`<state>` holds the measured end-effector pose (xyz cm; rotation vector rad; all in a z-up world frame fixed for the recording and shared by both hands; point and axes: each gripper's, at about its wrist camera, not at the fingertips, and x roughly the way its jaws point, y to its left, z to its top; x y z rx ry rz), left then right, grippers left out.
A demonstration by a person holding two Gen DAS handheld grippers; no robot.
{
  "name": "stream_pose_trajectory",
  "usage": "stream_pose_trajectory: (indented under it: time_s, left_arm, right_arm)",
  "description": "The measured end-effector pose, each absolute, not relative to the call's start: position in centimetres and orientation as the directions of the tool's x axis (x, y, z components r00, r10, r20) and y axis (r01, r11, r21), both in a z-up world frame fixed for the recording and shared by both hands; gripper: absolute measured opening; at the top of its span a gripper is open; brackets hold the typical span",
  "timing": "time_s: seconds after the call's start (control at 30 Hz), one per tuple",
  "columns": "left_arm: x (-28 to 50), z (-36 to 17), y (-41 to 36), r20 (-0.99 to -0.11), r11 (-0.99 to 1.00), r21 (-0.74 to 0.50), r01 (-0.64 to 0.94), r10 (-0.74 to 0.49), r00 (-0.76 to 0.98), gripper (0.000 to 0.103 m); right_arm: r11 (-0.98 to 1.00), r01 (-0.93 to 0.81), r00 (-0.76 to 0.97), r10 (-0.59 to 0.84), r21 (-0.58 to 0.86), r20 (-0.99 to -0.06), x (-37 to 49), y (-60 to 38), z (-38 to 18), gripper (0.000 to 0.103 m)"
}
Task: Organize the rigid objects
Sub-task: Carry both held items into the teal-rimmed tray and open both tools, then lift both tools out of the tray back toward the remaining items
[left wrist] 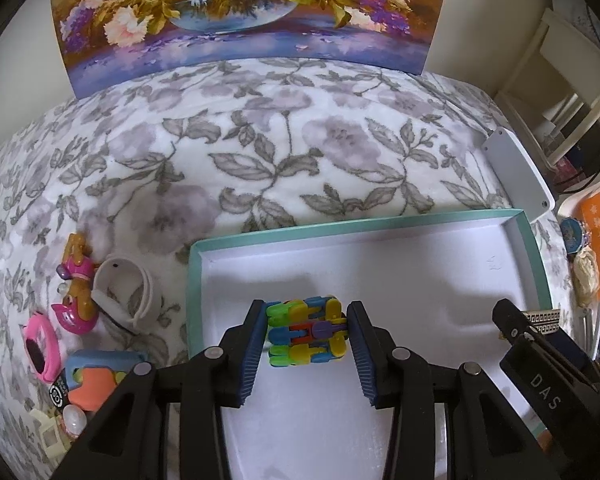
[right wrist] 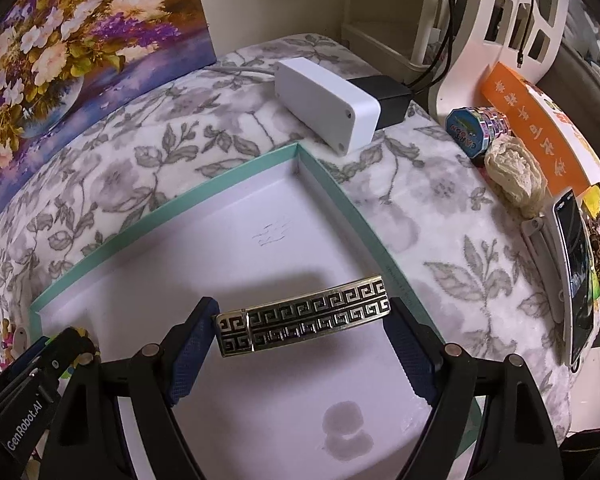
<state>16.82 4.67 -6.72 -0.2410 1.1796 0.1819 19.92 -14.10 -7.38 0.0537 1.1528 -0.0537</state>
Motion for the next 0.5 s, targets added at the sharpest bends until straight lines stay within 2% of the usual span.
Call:
stream_pose_trajectory:
  time_s: [0.13,0.2,0.5]
  left_arm:
    - [16.5,-6.5,4.9,-0.928,0.957,-0.092,-0.276,0.018,0.372,0.048]
    - [16.2,-6.2,5.1,-0.925,0.956,-0.094,-0.279,0.021,0.38,0.061]
    - [14.7,-3.9,6.7,-0.899,0.944,-0.087,-0.319,0.064,0.433,0.095]
  right_arm:
    - [0.998,0.059,0.409,-0.031,-0.007,-0.912,19.8,-13.8,-7.2,0.085]
    - [0.998,0.055,0.42,-0.029,-0.007,-0.907,19.6,-13.8,-6.9,0.085]
    - [0.999,0.036,0.468,-0.019,-0.003,-0.883,18.3,-13.4,-5.0,0.089]
